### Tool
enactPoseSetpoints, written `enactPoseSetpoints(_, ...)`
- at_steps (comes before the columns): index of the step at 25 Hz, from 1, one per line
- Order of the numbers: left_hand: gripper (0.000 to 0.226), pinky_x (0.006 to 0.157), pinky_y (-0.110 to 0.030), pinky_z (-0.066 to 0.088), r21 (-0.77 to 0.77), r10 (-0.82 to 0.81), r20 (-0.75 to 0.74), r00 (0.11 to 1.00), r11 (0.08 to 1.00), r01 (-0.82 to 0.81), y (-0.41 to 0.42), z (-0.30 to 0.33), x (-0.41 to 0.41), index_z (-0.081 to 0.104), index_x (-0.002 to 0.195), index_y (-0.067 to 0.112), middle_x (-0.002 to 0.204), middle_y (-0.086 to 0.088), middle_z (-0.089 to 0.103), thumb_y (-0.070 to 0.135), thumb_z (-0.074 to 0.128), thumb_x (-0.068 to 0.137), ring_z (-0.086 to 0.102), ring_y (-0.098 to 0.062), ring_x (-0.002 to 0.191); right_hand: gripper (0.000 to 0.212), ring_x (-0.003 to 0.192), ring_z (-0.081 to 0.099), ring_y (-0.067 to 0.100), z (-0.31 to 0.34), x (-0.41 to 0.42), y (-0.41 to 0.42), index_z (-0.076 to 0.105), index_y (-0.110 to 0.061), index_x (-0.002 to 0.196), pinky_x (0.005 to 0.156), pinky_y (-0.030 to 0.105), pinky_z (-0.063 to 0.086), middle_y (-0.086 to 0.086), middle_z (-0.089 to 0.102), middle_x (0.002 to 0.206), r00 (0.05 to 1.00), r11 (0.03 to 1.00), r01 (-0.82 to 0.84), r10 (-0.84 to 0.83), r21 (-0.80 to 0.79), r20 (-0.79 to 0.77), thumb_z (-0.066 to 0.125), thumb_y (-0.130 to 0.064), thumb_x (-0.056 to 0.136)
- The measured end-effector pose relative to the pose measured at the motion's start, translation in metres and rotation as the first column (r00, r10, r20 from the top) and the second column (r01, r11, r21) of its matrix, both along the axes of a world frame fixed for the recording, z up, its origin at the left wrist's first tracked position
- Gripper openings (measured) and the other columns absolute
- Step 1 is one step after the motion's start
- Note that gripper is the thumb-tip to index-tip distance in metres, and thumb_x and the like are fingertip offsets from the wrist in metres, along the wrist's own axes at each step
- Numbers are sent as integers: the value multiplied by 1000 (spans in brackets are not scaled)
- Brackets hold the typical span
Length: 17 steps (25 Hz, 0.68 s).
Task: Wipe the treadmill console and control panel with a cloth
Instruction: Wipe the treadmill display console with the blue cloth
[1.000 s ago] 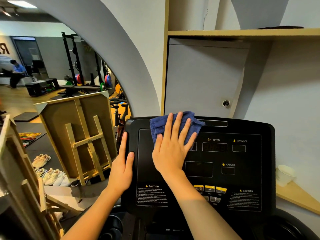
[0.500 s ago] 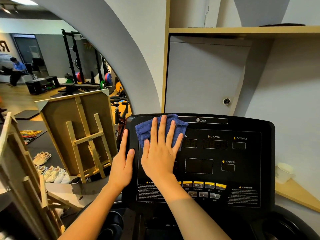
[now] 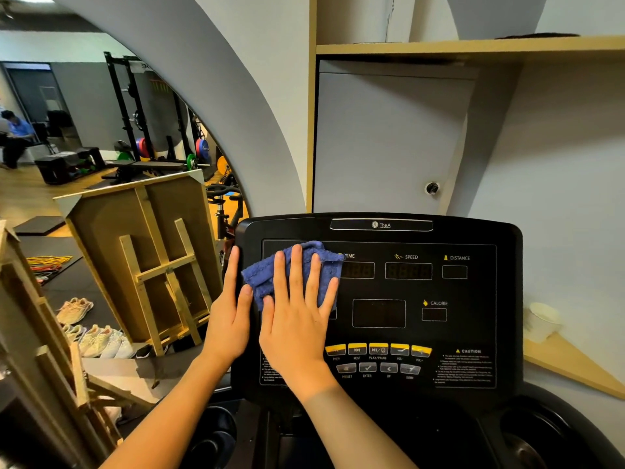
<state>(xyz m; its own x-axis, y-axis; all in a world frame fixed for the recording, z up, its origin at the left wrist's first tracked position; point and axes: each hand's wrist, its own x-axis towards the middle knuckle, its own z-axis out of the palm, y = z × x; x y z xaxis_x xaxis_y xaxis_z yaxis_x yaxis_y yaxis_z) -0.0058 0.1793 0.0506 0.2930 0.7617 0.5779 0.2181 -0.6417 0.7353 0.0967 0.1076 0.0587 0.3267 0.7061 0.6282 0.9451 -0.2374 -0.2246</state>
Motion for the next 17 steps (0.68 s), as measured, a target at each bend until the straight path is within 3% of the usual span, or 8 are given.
enactPoseSetpoints(4,58,54,-33,50,-21,-8,20,1000,1000,8,2,-2,2,4,154,45,77,-3,69,32,30,103,61,-20,54,73,155,-9,31,-9,-3,-8,4,-24,162,120,62,2,3,-4,170,1000,1000,-11,10,-20,-8,40,-40,100)
enactPoseSetpoints(8,60,57,-12,46,-25,-14,20,1000,1000,15,2,-2,3,4,156,35,72,6,63,24,34,105,65,-6,62,74,155,-9,31,-22,-8,-17,2,-26,161,120,61,3,3,-5,170,1000,999,1,-2,-49,-24,41,-41,100)
enactPoseSetpoints(13,60,50,-14,42,-36,-7,7,1000,999,8,4,-3,3,4,155,40,61,-3,57,24,32,103,56,-12,51,73,155,-7,31,-35,-10,-27,2,-26,161,119,61,5,3,-5,170,1000,997,9,-11,-76,-28,39,-42,101)
enactPoseSetpoints(17,58,48,-10,40,3,-5,-15,1000,1000,5,2,-3,3,6,155,38,62,6,55,22,31,105,56,-5,51,71,155,-4,31,-42,-9,-33,3,-27,161,119,60,7,3,-2,170,1000,995,17,-19,-95,-21,36,-44,101)
